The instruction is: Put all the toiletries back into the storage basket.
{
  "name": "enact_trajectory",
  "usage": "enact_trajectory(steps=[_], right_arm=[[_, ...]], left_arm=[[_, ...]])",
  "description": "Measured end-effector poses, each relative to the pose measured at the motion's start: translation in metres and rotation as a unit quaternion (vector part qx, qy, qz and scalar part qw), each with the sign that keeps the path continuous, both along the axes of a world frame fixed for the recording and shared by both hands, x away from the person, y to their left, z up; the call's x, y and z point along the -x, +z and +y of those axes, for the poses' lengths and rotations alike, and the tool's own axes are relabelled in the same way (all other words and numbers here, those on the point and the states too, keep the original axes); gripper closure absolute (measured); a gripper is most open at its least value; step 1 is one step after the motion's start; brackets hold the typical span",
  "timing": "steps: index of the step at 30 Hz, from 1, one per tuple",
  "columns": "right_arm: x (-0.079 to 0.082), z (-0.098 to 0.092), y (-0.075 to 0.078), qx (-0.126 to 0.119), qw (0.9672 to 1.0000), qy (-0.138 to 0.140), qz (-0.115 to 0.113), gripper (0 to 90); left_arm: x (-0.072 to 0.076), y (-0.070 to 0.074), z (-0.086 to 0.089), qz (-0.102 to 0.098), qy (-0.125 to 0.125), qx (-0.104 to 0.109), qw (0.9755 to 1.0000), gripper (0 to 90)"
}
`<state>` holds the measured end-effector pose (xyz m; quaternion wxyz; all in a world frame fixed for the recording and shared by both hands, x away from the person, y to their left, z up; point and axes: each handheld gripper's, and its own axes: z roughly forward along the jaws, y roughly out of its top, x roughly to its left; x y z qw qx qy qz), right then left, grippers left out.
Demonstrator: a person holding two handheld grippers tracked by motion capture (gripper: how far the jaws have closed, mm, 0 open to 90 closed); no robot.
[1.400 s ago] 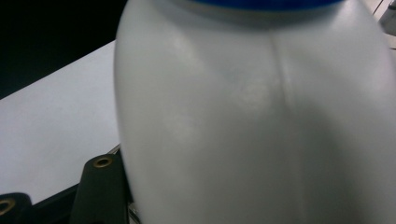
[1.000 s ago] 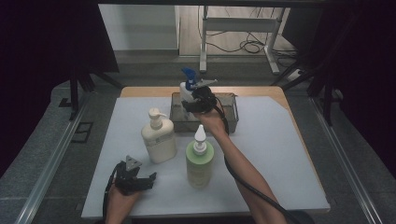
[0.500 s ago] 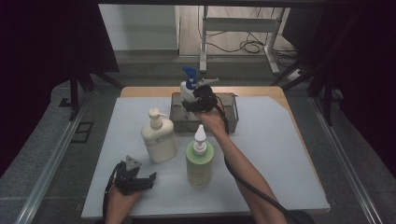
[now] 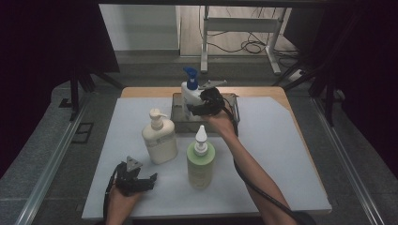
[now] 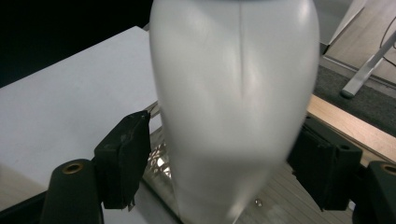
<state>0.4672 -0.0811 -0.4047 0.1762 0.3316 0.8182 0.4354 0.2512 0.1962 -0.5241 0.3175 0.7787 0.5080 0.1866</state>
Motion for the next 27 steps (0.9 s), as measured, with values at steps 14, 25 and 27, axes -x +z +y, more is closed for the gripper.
enact_trajectory(steps=[14, 25, 27], right_arm=[[0.008, -0.028, 0.001, 0.014, 0.9991, 0.036, -0.016, 14.9], [0.001, -0.044, -0.010, 0.034, 0.9986, 0.015, 0.037, 25.2], [-0.001, -0.046, -0.013, 0.028, 0.9986, 0.014, 0.042, 30.4]], left_arm=[[0.000, 0.000, 0.000, -0.001, 0.000, 0.000, 1.0000, 13.0], [0.000, 0.000, 0.000, 0.000, 0.000, 0.000, 1.0000, 13.0], [0.000, 0.000, 0.000, -0.001, 0.000, 0.000, 1.0000, 13.0]])
